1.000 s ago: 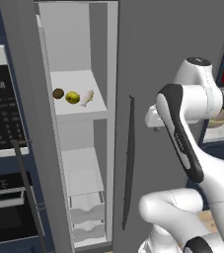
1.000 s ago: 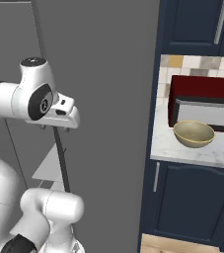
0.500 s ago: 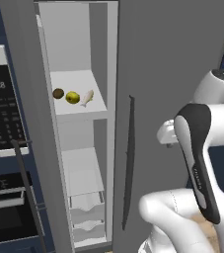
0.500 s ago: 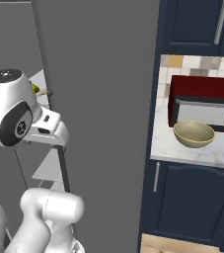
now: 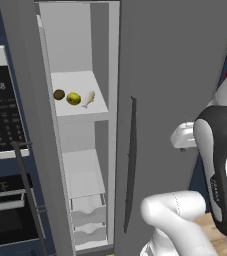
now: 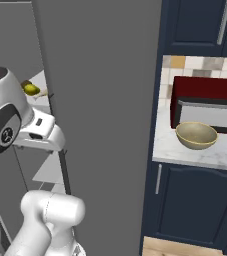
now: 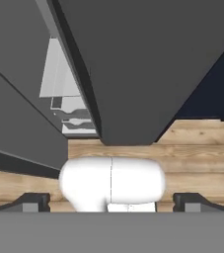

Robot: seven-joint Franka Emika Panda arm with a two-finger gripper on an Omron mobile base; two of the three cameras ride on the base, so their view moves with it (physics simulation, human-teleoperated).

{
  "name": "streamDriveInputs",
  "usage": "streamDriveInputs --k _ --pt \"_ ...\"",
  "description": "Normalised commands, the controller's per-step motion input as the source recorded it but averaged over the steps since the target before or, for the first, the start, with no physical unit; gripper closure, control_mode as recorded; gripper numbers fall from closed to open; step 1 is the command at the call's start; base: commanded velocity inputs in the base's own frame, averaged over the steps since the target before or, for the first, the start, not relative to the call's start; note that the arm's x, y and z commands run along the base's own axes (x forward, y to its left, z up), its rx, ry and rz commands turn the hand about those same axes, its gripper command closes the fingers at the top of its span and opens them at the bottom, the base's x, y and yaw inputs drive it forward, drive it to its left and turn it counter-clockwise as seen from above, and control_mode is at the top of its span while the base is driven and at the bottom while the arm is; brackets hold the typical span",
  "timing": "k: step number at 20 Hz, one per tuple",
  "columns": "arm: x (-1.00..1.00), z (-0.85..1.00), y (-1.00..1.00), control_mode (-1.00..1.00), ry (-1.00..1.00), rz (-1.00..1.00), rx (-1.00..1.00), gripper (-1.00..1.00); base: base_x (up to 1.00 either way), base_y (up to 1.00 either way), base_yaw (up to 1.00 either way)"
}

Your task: Take the pear, fish, and kiwi from the freezer and place them in the bowl on the counter.

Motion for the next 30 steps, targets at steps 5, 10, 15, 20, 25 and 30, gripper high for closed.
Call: streamDriveInputs --k 5,10,15,20,25,30 --pt "-0.07 0.17 -0.07 -1.00 0.00 0.00 0.00 -1.00 0.00 0.00 0.00" --pt "-0.21 0.00 0.01 -1.00 -0.01 0.00 -0.02 -1.00 0.00 0.00 0.00" --pt "-0.33 0.00 0.11 -1.00 -0.03 0.00 -0.06 -1.00 0.00 0.00 0.00" --pt "-0.05 0.00 0.00 -1.00 0.00 0.00 0.00 -1.00 0.00 0.00 0.00" --pt "0.00 0.00 0.00 1.00 0.00 0.00 0.00 -1.00 0.00 0.00 0.00" --pt "0.00 0.00 0.00 1.00 0.00 0.00 0.00 -1.00 -0.02 0.13 0.00"
